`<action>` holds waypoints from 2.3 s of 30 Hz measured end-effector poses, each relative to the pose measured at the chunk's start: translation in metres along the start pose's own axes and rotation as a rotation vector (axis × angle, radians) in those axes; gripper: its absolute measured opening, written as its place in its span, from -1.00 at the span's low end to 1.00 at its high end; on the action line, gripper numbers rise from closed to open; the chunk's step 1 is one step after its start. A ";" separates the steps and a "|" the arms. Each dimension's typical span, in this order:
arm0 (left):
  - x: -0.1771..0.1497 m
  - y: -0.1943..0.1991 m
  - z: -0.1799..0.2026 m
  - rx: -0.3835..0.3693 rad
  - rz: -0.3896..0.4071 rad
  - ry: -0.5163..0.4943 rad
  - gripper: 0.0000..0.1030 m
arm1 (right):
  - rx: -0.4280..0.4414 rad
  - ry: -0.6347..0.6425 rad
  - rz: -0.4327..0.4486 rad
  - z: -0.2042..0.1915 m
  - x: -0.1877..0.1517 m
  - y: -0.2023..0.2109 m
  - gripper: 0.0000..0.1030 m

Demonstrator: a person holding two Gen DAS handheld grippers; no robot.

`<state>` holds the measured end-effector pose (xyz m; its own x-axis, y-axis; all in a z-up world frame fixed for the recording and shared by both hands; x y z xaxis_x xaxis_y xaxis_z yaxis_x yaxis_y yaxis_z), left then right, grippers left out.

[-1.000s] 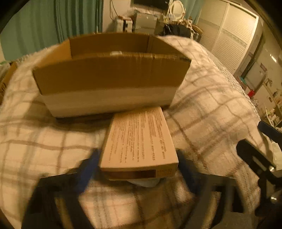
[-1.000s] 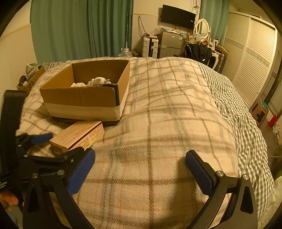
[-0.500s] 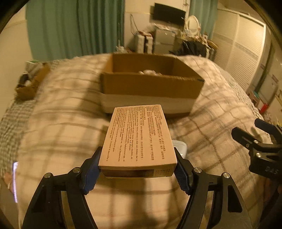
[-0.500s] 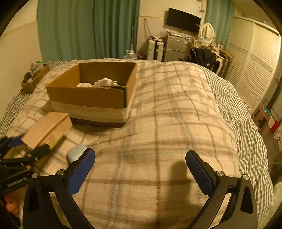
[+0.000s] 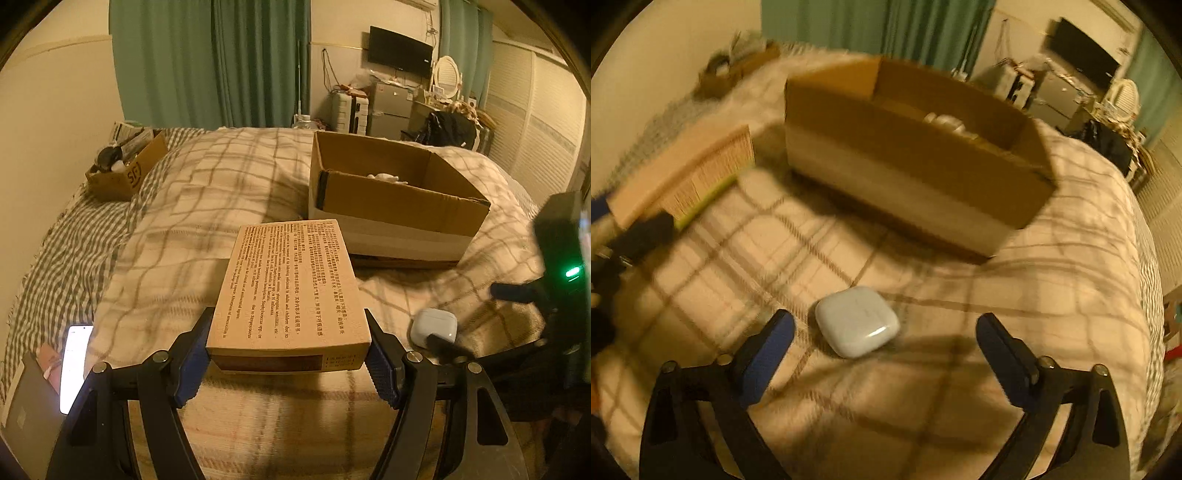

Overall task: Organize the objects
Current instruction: 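Grasp the white earbuds case with the right tool, then carry the product box and earbuds case into the cardboard box and open both tools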

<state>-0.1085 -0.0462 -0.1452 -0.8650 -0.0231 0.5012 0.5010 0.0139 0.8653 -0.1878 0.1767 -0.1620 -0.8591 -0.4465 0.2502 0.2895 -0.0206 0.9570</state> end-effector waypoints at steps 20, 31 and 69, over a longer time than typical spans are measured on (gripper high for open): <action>-0.006 0.000 0.007 -0.009 0.009 -0.027 0.46 | 0.038 0.036 -0.050 -0.010 -0.011 -0.013 0.03; -0.008 0.018 0.020 0.011 0.032 -0.067 0.46 | 0.036 -0.028 0.150 0.002 -0.036 0.059 0.02; 0.178 0.075 0.085 -0.063 0.228 -0.183 0.46 | -0.073 -0.125 0.446 0.115 0.113 0.203 0.02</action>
<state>-0.2269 0.0357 0.0091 -0.7174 0.1539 0.6794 0.6790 -0.0640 0.7314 -0.2748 0.2251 0.0778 -0.6870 -0.3154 0.6547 0.6671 0.0836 0.7403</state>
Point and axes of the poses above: each gripper's, at about its wrist camera, not at the fingertips, and y roughly against the way its jaws point, z to its right, x to its top, the point moved 4 cm from there along -y, roughly the way its jaws point, and after that the axes turned 13 degrees about -z, right-handed, at the moved point
